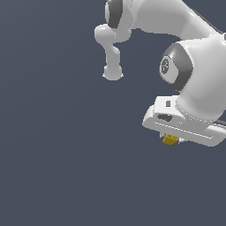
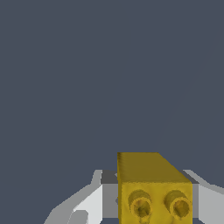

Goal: Pick up the object and move it to a goal position.

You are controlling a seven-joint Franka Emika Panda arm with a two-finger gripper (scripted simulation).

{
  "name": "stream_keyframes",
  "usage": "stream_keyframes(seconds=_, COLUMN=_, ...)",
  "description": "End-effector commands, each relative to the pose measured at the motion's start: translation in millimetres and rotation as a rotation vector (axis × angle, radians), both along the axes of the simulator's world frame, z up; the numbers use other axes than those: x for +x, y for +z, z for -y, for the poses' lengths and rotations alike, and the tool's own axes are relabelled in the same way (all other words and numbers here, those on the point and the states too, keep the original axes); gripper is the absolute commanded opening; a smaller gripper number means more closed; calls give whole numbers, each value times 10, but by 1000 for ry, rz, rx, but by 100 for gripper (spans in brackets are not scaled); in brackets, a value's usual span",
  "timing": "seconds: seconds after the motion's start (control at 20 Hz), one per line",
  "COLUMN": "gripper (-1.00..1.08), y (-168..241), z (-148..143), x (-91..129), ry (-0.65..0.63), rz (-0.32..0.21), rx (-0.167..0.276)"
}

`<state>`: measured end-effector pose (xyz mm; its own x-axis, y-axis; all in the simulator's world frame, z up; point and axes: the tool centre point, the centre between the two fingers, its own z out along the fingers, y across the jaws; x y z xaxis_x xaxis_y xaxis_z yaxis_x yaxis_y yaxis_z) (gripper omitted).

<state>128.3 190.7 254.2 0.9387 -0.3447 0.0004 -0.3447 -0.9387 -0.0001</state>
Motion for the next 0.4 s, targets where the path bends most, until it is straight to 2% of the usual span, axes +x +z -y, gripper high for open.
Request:
stream_keyframes(seconds=0.0, gripper=-100, y=60, z=-23, x=10, ry=0, rz=-1, rx=0)
stream_keyframes(seconds=0.35, gripper=-100, y=114, z=-47, x=22, ry=0, rz=0, rx=0)
